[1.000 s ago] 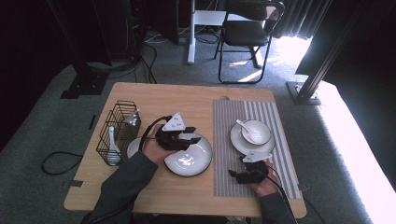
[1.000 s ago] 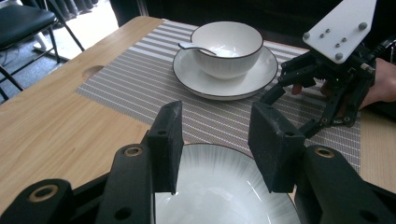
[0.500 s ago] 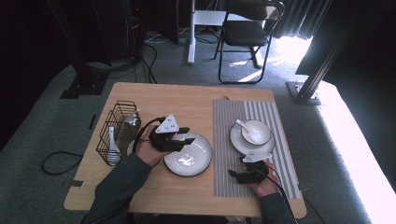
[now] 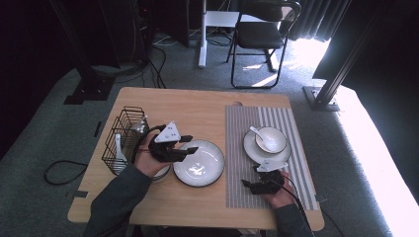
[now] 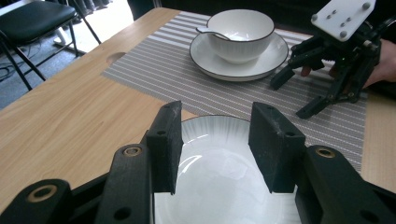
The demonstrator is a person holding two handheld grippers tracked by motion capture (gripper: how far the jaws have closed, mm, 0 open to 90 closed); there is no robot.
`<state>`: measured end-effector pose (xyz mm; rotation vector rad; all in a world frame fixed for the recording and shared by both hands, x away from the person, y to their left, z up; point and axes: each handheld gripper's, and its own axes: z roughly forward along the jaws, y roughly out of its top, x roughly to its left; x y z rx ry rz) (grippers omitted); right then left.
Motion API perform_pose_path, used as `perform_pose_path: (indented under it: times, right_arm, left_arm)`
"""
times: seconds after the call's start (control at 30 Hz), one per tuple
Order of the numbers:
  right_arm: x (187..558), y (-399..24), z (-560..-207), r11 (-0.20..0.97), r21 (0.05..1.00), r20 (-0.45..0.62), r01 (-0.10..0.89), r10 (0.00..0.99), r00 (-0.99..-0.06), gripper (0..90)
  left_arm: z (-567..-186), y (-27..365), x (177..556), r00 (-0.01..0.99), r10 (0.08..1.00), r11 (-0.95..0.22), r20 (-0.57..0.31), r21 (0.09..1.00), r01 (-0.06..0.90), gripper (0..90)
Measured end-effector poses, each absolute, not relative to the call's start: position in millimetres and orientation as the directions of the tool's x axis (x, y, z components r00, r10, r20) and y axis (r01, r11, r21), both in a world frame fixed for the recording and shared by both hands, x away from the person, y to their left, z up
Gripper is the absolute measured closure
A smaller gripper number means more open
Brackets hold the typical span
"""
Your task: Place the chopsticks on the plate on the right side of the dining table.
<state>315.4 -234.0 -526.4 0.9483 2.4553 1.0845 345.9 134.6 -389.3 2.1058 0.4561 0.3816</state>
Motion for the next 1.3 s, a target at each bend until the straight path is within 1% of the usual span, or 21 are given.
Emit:
perform_pose_path:
  times: [0.77, 0.87, 1.3]
  right_arm:
    - [315, -234, -526, 0.5, 0.74, -0.005, 0.45, 0.674, -0.739, 26.0]
    - [314, -233, -526, 0.507, 0.741, -0.018, 0.44, 0.671, -0.741, 26.2]
    - [318, -228, -522, 0.523, 0.738, -0.014, 0.426, 0.643, -0.765, 26.0]
  left_arm:
    - [-377, 154, 334, 0.89, 0.448, -0.509, 0.09, 0.844, 0.171, 54.6]
    - [-376, 156, 332, 0.89, 0.447, -0.512, 0.092, 0.842, 0.171, 54.8]
    - [-367, 172, 328, 0.88, 0.465, -0.507, 0.102, 0.845, 0.169, 57.4]
